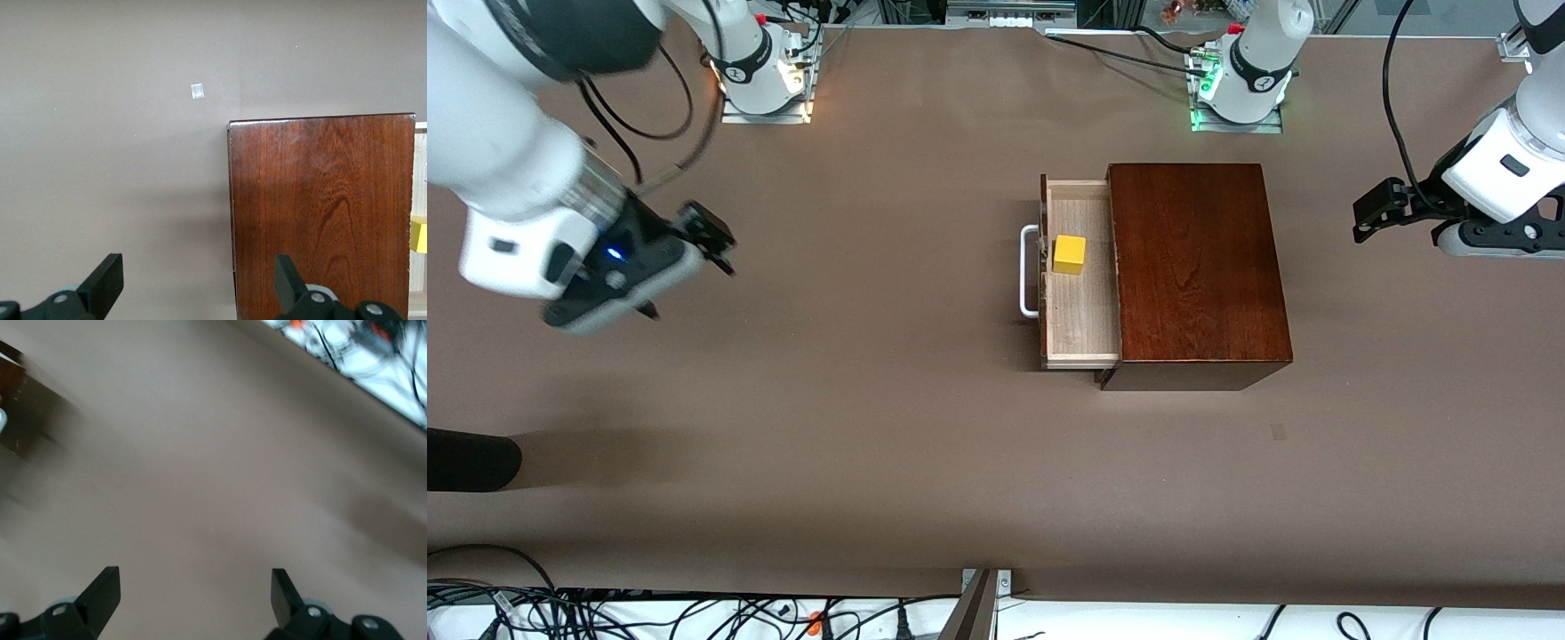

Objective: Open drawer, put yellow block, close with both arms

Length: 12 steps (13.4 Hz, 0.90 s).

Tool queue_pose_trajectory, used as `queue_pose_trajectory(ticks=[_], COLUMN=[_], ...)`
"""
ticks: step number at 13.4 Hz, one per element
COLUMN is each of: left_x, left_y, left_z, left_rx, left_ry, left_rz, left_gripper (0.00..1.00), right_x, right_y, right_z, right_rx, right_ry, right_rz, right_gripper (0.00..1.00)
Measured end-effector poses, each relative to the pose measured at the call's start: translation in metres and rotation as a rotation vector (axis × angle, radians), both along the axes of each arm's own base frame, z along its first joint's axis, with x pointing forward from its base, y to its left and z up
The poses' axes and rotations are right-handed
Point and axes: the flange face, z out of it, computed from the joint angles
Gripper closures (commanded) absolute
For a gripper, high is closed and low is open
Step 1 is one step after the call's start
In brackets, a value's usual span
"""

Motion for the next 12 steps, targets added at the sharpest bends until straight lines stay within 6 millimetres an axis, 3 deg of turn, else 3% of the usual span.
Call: queue_pose_trajectory(ticks=[3, 7, 12], left_x=[0.0, 0.0, 0.0], left_y=[-0.003, -0.005, -0.005], left_z=[0.001, 0.001, 0.001], left_rx=[0.0, 0.0, 0.0], left_ry=[-0.002, -0.002, -0.002], left_rz=[-0.005, -0.009, -0.01], left_gripper=[0.0, 0.0, 0.0], right_x=[-0.038, -0.044, -0.043], right_y=[-0.05, -0.097, -0.102], right_z=[-0.005, -0.024, -0.026], right_rx=[-0.018, -0.032, -0.036], right_ry=[0.057, 0.112, 0.113], right_rz=[-0.169, -0.344, -0.41], right_gripper=[0.0, 0.0, 0.0])
